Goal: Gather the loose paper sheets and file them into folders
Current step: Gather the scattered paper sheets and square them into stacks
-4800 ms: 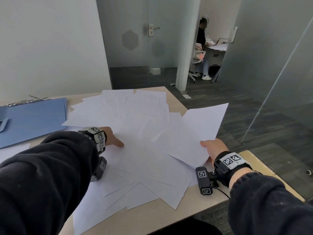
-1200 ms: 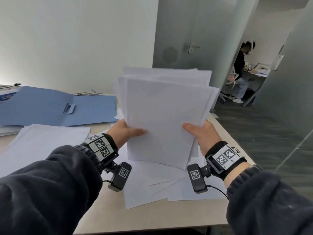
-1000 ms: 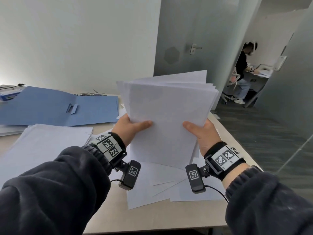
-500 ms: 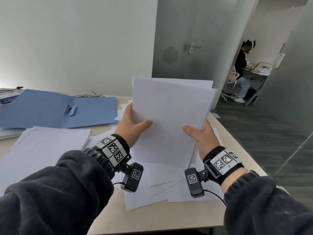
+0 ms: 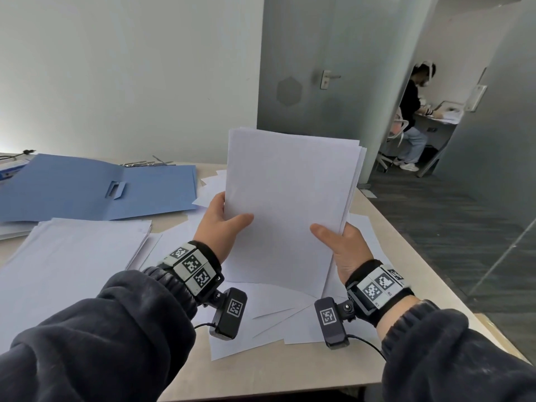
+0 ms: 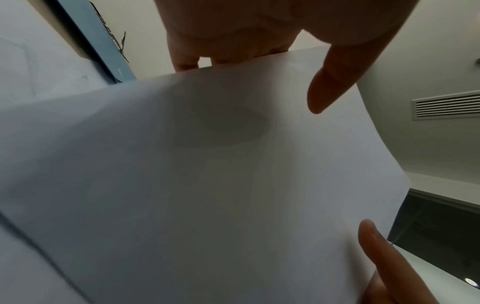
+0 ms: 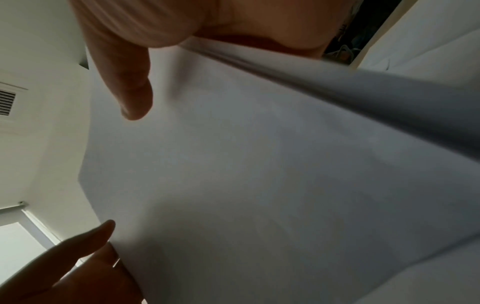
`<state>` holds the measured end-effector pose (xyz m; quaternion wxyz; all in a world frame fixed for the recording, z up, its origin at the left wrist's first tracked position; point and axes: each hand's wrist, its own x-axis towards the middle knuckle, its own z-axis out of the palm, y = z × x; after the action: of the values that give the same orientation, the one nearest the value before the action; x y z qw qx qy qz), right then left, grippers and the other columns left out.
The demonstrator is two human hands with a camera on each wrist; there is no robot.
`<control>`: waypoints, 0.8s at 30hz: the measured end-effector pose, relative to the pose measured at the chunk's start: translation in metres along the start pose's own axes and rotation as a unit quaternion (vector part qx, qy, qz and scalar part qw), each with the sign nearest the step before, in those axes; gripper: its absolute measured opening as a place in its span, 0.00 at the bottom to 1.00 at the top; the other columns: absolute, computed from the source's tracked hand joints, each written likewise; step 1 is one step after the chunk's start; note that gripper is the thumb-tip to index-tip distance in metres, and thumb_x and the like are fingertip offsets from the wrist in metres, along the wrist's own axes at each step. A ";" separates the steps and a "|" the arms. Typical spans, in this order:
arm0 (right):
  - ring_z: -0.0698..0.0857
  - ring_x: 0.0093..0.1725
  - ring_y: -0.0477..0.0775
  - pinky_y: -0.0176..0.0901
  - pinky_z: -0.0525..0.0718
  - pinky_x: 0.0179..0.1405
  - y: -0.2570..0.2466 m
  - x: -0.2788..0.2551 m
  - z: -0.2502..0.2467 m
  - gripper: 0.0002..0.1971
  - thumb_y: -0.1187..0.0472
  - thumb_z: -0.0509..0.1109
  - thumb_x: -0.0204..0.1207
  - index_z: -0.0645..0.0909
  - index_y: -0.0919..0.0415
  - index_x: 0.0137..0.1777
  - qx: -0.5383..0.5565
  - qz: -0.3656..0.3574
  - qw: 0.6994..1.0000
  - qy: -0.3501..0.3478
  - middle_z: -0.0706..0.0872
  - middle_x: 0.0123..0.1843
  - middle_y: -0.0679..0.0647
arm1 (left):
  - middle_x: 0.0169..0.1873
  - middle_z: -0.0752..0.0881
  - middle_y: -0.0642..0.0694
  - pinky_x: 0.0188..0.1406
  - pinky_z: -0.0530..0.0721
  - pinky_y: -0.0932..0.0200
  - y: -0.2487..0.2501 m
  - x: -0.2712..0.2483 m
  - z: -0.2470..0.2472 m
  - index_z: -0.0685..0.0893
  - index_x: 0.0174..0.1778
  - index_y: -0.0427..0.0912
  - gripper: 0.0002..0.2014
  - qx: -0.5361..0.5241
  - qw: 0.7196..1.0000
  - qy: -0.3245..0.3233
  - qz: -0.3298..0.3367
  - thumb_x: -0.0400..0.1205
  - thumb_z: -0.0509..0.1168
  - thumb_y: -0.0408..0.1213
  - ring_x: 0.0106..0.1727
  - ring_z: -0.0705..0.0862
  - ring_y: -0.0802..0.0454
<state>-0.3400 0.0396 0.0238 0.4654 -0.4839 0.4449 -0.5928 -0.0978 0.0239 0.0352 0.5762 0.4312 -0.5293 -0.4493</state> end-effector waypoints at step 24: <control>0.91 0.42 0.51 0.46 0.87 0.44 -0.078 0.009 0.018 0.14 0.49 0.70 0.82 0.87 0.60 0.47 -0.041 -0.115 0.990 0.074 0.93 0.42 0.50 | 0.51 0.93 0.48 0.57 0.87 0.46 0.004 -0.008 -0.003 0.87 0.60 0.45 0.22 -0.024 1.000 -0.005 -0.012 0.70 0.76 0.42 0.52 0.91 0.47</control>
<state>-0.3325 0.0425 0.1043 0.3402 -0.5053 0.4432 -0.6577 -0.0951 0.0322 0.0373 0.5783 0.4216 -0.5160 -0.4707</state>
